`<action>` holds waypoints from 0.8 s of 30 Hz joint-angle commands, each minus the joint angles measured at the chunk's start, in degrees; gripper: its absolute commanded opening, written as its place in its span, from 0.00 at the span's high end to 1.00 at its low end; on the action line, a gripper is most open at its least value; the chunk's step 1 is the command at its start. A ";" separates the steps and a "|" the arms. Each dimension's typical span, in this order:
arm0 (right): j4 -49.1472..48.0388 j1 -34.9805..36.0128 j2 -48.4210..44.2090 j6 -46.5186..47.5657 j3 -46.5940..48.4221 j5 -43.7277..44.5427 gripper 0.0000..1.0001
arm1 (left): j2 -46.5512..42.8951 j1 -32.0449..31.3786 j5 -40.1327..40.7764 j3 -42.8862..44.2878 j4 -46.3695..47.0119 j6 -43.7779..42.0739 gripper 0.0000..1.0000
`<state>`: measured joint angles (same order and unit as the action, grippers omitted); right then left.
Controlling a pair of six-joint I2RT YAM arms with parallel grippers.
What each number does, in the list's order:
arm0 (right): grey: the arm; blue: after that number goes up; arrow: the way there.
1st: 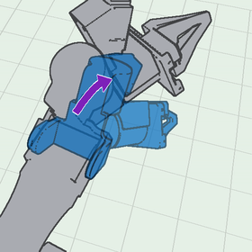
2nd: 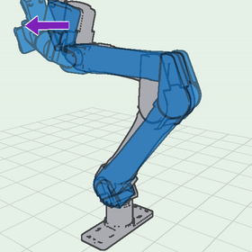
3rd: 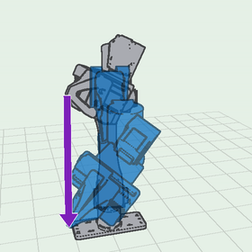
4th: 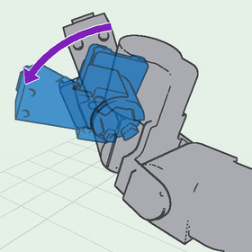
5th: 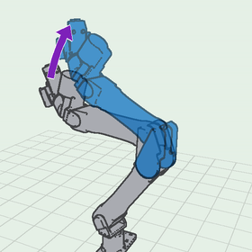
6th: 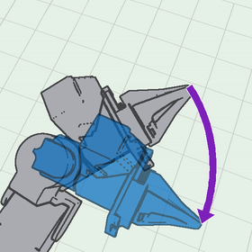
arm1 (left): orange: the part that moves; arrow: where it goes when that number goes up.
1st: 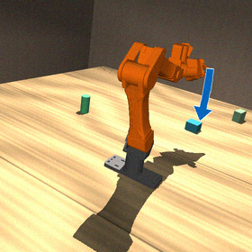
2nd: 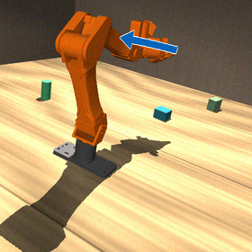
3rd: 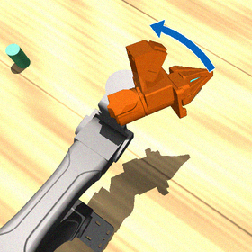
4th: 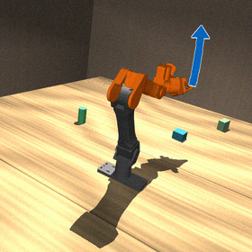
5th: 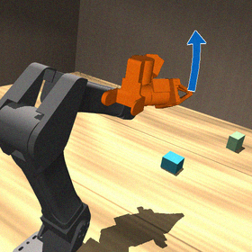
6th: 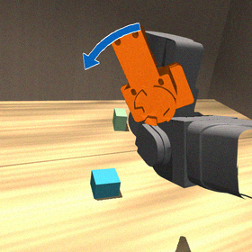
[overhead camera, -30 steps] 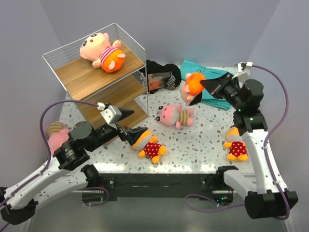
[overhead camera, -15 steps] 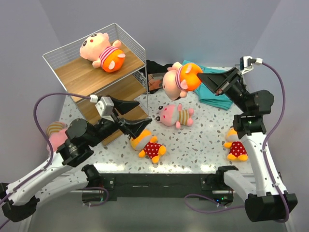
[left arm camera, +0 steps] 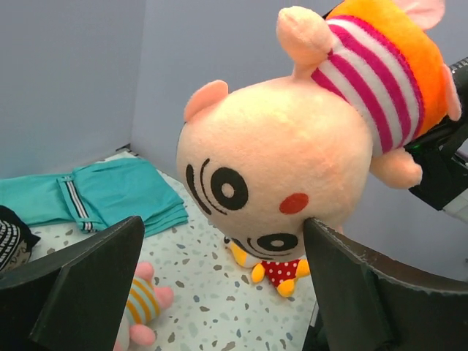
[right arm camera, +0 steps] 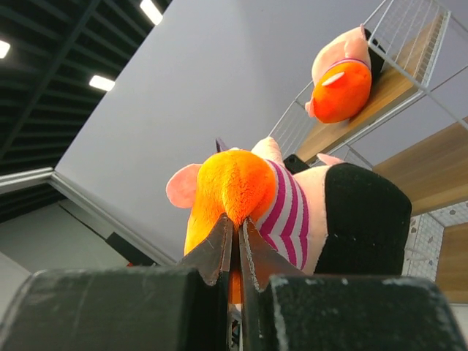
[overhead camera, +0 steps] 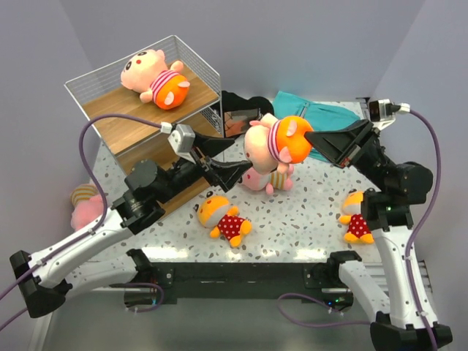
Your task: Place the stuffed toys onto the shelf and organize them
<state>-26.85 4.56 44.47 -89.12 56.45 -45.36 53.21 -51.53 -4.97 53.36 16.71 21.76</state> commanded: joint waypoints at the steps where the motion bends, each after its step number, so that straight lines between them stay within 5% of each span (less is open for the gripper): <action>1: 5.71 0.36 -2.19 2.79 -0.46 -1.92 1.00 | 1.54 -0.24 -4.07 4.38 6.31 2.67 0.07; 4: 5.16 0.36 -3.24 1.07 -2.64 -2.53 1.00 | 1.72 -0.24 -6.01 3.41 8.86 2.94 0.42; 5: 4.62 0.28 -3.60 0.79 -3.09 -3.06 1.00 | 1.81 -0.33 -6.45 4.11 8.78 2.85 0.73; 7: 7.14 0.36 -4.56 2.71 -3.36 -2.71 1.00 | 2.77 -0.24 -6.45 5.43 6.77 2.85 1.00; 24: 12.70 0.36 -1.67 9.05 -3.18 -4.82 1.00 | -0.30 -0.24 -0.92 3.50 1.57 2.58 1.00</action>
<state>-13.26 4.82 42.15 -81.54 53.10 -49.06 54.81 -51.53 -8.58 57.39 18.11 24.47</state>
